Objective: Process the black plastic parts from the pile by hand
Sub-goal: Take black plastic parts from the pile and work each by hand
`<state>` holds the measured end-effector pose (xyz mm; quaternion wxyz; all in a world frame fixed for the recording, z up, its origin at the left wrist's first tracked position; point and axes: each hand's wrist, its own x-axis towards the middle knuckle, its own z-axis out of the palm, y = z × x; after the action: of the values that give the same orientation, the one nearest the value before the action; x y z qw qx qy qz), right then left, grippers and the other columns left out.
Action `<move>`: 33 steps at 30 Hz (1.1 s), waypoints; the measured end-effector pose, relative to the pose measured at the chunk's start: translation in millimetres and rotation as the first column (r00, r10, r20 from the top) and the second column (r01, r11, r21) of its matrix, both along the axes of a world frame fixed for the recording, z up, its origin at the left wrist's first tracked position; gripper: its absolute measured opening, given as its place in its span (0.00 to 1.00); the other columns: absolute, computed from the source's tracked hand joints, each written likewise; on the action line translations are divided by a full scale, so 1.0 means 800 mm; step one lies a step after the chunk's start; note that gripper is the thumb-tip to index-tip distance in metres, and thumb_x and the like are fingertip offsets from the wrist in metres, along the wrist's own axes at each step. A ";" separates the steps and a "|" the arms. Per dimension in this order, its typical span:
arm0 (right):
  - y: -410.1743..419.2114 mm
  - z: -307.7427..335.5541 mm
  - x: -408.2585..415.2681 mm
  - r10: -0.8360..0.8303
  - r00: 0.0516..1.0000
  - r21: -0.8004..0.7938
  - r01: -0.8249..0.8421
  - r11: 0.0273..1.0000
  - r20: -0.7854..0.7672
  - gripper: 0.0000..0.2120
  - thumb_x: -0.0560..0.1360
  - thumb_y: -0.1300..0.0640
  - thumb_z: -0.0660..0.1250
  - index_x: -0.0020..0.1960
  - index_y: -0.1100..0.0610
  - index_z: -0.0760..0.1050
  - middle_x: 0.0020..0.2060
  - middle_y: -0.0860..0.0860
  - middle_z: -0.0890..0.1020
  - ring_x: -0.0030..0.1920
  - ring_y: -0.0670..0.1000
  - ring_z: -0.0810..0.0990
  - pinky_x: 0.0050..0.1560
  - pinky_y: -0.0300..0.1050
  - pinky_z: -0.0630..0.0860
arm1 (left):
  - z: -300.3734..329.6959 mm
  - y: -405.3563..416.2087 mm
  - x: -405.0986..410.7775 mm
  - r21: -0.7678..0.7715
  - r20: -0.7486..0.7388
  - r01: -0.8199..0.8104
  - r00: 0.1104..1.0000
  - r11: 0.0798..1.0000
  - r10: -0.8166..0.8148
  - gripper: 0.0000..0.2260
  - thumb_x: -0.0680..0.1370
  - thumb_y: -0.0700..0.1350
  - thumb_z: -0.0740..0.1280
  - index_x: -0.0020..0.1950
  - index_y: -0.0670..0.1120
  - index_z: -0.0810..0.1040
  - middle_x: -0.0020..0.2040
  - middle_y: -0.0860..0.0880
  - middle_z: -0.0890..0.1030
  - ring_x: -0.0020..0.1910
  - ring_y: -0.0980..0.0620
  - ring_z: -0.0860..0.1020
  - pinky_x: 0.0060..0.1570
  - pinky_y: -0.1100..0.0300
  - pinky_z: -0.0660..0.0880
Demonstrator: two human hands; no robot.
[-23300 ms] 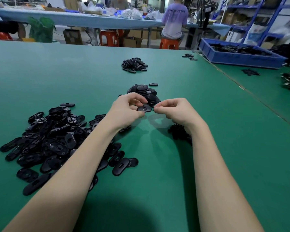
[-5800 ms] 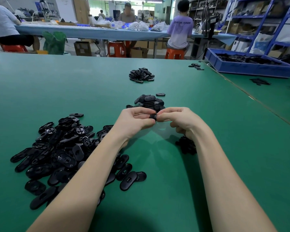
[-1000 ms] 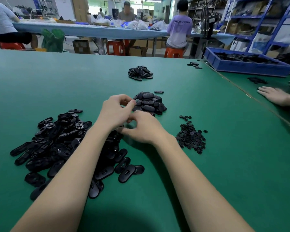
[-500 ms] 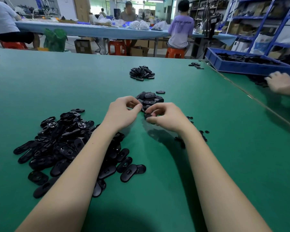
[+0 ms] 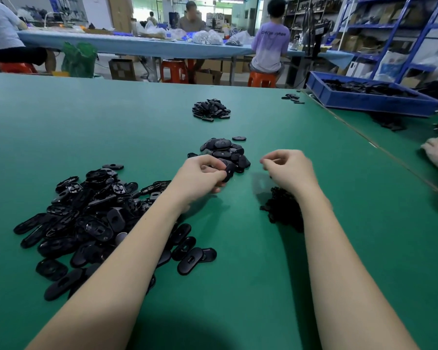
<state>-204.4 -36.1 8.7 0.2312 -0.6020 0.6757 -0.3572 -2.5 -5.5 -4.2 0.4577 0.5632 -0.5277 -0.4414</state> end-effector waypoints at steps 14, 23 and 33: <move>0.001 -0.027 -0.007 -0.178 0.951 0.044 0.195 0.980 -0.251 0.08 0.77 0.52 0.68 0.53 0.44 0.85 0.54 0.48 0.85 0.58 0.55 0.81 0.49 0.43 0.71 | -0.003 0.004 0.000 0.011 0.046 0.028 0.999 1.000 -0.028 0.04 0.76 0.36 0.70 0.47 0.45 0.81 0.33 0.50 0.84 0.38 0.48 0.83 0.53 0.45 0.82; 0.003 -0.009 -0.002 -0.012 0.999 0.063 0.008 0.998 0.051 0.02 0.72 0.55 0.75 0.42 0.49 0.84 0.42 0.45 0.86 0.46 0.47 0.82 0.44 0.40 0.73 | -0.003 0.002 0.002 0.004 0.050 -0.039 0.998 0.999 0.038 0.06 0.76 0.37 0.69 0.46 0.47 0.83 0.34 0.50 0.85 0.35 0.52 0.83 0.53 0.50 0.83; 0.013 0.008 0.038 0.308 0.923 0.066 -0.330 0.942 0.230 0.03 0.72 0.59 0.76 0.41 0.51 0.86 0.25 0.41 0.80 0.25 0.37 0.73 0.28 0.26 0.65 | -0.001 0.005 0.008 -0.035 0.014 -0.021 1.000 0.999 0.022 0.04 0.78 0.39 0.71 0.48 0.46 0.85 0.37 0.48 0.86 0.35 0.55 0.82 0.43 0.64 0.81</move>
<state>-173.6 -25.5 15.0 0.3892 -0.6487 0.5570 -0.3428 3.8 -1.8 -5.3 0.4682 0.5641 -0.5325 -0.4232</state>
